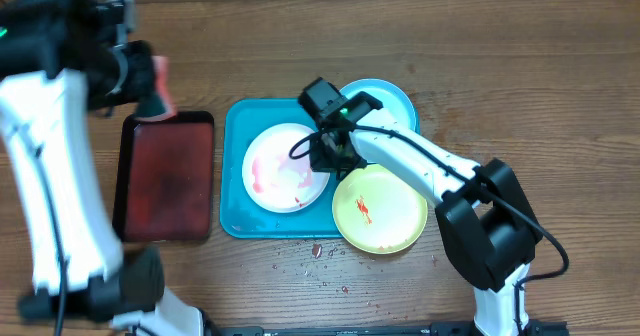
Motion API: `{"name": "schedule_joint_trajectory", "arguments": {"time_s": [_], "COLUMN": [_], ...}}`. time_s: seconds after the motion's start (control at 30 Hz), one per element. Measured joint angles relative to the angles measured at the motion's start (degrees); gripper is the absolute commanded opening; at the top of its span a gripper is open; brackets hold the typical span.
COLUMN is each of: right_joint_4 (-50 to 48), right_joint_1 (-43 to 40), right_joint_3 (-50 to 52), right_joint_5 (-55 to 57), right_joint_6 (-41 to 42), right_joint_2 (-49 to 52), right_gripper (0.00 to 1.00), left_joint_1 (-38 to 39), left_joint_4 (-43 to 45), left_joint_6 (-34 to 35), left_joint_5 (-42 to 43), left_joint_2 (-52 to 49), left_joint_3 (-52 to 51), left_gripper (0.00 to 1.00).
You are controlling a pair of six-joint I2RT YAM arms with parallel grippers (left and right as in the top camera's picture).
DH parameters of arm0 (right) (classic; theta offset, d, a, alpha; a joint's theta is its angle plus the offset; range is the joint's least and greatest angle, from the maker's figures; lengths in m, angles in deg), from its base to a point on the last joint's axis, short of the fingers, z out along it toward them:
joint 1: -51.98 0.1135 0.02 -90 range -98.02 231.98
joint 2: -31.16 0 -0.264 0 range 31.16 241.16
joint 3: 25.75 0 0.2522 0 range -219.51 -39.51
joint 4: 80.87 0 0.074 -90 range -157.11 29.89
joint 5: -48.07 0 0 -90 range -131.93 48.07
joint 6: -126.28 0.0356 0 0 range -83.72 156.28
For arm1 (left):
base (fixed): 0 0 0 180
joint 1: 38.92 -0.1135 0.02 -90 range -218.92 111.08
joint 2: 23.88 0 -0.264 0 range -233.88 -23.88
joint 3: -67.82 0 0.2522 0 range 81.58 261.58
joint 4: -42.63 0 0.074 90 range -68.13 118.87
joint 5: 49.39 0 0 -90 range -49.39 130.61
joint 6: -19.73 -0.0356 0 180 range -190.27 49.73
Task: Clean dirty plates on tray and stack at the side
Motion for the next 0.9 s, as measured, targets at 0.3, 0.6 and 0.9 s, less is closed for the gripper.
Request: {"name": "schedule_joint_trajectory", "arguments": {"time_s": [0.3, 0.6, 0.9], "right_joint_4": [7.1, 10.95, 11.13], "right_joint_1": [6.34, 15.78, 23.52], "right_joint_3": [-4.94, -5.38, -5.38], "right_joint_5": [23.43, 49.81, 69.09], "right_joint_6": [1.81, 6.49, 10.03], "right_joint_2": [-5.73, -5.97, -5.97], "right_gripper": [0.04, 0.04, 0.04], "left_joint_1": [0.0, 0.0, 0.0], "left_joint_4": [1.62, 13.25, 18.4], "left_joint_6": [-0.02, 0.85, 1.27], "left_joint_5": [1.55, 1.64, 1.81], "left_joint_2": [11.06, 8.79, 8.79], "left_joint_3": [-13.0, -30.12, -38.8], "left_gripper": [0.04, 0.04, 0.04]}}
